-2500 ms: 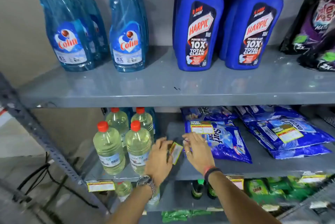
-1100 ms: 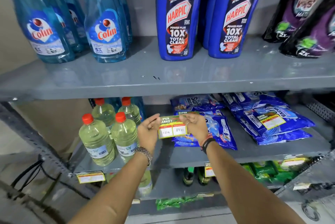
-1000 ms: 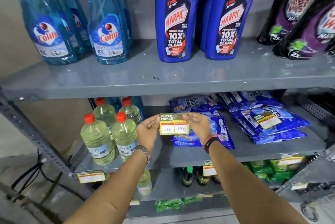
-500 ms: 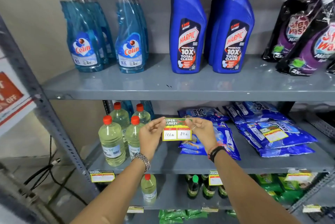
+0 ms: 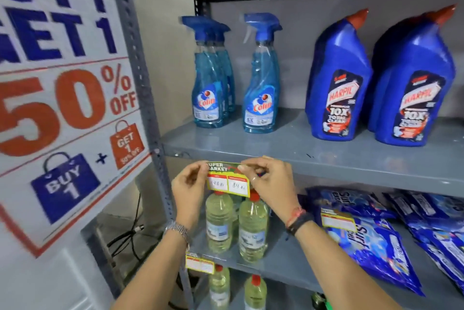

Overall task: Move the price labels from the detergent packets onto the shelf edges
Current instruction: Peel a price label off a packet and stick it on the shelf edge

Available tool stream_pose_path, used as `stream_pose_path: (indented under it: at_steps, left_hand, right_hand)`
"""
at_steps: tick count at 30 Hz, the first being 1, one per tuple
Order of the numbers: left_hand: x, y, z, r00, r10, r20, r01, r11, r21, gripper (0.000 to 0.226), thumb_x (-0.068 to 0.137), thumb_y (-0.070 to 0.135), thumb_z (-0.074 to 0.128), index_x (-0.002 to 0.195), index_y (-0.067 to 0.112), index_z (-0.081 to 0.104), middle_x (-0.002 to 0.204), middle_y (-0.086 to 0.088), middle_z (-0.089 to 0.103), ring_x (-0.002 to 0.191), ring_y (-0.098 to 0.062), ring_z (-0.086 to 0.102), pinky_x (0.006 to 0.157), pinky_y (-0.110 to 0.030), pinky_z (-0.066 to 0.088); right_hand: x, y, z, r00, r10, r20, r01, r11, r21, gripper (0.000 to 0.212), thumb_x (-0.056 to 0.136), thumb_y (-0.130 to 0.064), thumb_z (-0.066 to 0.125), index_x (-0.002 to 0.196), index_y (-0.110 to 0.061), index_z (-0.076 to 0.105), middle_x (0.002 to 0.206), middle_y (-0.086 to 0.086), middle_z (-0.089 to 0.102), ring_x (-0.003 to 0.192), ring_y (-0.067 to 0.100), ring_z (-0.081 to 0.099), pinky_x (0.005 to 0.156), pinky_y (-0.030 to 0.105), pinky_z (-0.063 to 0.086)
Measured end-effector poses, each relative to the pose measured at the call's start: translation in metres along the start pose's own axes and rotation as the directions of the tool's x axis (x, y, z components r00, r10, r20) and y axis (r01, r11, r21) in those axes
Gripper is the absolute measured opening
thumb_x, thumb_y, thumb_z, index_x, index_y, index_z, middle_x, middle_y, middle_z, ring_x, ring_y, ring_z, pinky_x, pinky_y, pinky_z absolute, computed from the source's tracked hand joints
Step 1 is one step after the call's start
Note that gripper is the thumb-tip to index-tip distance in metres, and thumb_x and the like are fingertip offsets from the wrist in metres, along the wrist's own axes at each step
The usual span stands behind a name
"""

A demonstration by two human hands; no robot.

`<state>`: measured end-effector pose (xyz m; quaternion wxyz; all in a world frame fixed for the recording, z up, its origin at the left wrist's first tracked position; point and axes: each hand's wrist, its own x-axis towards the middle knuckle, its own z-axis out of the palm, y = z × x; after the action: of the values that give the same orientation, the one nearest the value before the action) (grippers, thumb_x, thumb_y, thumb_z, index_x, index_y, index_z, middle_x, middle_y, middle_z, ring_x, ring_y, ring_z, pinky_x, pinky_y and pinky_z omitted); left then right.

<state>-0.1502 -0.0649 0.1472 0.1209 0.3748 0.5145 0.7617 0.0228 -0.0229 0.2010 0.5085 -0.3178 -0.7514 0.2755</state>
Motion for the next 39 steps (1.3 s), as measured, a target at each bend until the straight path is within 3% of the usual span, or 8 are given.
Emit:
stream_pose_path:
  at_steps: [4, 9, 22, 26, 28, 31, 34, 39]
  left_hand:
    - [0.024, 0.014, -0.003, 0.999, 0.037, 0.011, -0.037, 0.998, 0.046, 0.021, 0.086, 0.011, 0.066, 0.080, 0.030, 0.069, 0.078, 0.014, 0.072, 0.069, 0.008, 0.065, 0.065, -0.009, 0.050]
    - [0.036, 0.013, -0.006, 0.998, 0.042, 0.046, -0.046, 0.994, 0.098, 0.022, 0.082, 0.016, 0.070, 0.076, 0.037, 0.071, 0.075, 0.016, 0.072, 0.070, 0.003, 0.068, 0.065, -0.010, 0.052]
    - [0.033, 0.014, -0.008, 0.988, 0.147, 0.052, -0.154, 0.971, 0.183, 0.010, 0.081, 0.023, 0.073, 0.087, 0.031, 0.070, 0.082, 0.009, 0.072, 0.069, 0.005, 0.065, 0.062, -0.010, 0.048]
    - [0.033, 0.019, -0.012, 0.912, 0.397, 0.108, -0.390, 0.752, 0.531, 0.023, 0.077, 0.042, 0.073, 0.098, 0.034, 0.068, 0.106, 0.013, 0.059, 0.093, 0.002, 0.052, 0.079, 0.000, 0.033]
    - [0.037, 0.023, -0.011, 0.849, 0.483, 0.214, -0.504, 0.622, 0.599, 0.026, 0.080, 0.043, 0.070, 0.103, 0.032, 0.068, 0.116, 0.012, 0.059, 0.108, -0.005, 0.049, 0.091, -0.010, 0.029]
    - [0.043, 0.028, -0.006, 0.840, 0.413, 0.353, -0.543, 0.611, 0.576, 0.022, 0.087, 0.043, 0.061, 0.104, 0.033, 0.071, 0.119, 0.014, 0.066, 0.126, -0.008, 0.049, 0.105, -0.026, 0.025]
    - [0.050, 0.023, -0.005, 0.851, 0.347, 0.395, -0.520, 0.664, 0.537, 0.020, 0.089, 0.045, 0.057, 0.102, 0.038, 0.071, 0.110, 0.020, 0.068, 0.117, -0.002, 0.054, 0.108, -0.033, 0.027]
    - [0.062, 0.017, -0.011, 0.836, 0.343, 0.429, -0.534, 0.691, 0.487, 0.017, 0.088, 0.042, 0.060, 0.102, 0.039, 0.068, 0.104, 0.028, 0.063, 0.101, -0.004, 0.057, 0.095, -0.031, 0.030]
  right_hand:
    - [0.016, -0.010, 0.012, 0.999, 0.002, -0.040, -0.006, 0.996, -0.093, 0.009, 0.077, -0.026, 0.072, 0.083, -0.021, 0.075, 0.071, -0.008, 0.071, 0.059, -0.007, 0.059, 0.061, 0.005, 0.046]
    - [0.020, -0.007, 0.016, 0.998, 0.052, -0.027, -0.056, 0.982, -0.181, 0.010, 0.077, -0.028, 0.071, 0.086, -0.023, 0.073, 0.072, -0.003, 0.073, 0.065, 0.003, 0.062, 0.067, 0.025, 0.056]
    - [0.020, -0.013, 0.021, 1.000, -0.002, -0.025, -0.007, 0.934, -0.357, 0.003, 0.078, -0.025, 0.068, 0.080, -0.024, 0.066, 0.056, -0.013, 0.053, 0.059, 0.010, 0.056, 0.060, 0.030, 0.056]
    - [0.024, -0.014, 0.021, 0.991, -0.125, 0.054, 0.134, 0.828, -0.544, 0.018, 0.079, -0.027, 0.068, 0.087, -0.018, 0.055, 0.081, -0.001, 0.057, 0.082, 0.021, 0.056, 0.063, 0.034, 0.047]
    - [0.027, -0.014, 0.022, 0.980, -0.196, 0.044, 0.185, 0.795, -0.578, 0.027, 0.077, -0.033, 0.070, 0.093, -0.016, 0.057, 0.092, 0.003, 0.057, 0.092, 0.023, 0.053, 0.071, 0.038, 0.048]
    - [0.034, -0.016, 0.030, 0.981, -0.156, 0.114, 0.193, 0.769, -0.609, 0.046, 0.077, -0.052, 0.064, 0.104, -0.015, 0.060, 0.104, 0.004, 0.062, 0.101, 0.025, 0.052, 0.087, 0.040, 0.042]
    - [0.040, -0.014, 0.035, 0.986, -0.076, 0.147, 0.153, 0.757, -0.635, 0.049, 0.081, -0.055, 0.057, 0.108, -0.014, 0.062, 0.107, 0.006, 0.067, 0.103, 0.027, 0.054, 0.091, 0.041, 0.040]
    - [0.039, -0.012, 0.028, 0.989, -0.063, 0.132, 0.127, 0.815, -0.566, 0.029, 0.086, -0.031, 0.061, 0.113, -0.020, 0.064, 0.107, 0.009, 0.070, 0.099, 0.029, 0.056, 0.089, 0.040, 0.042]
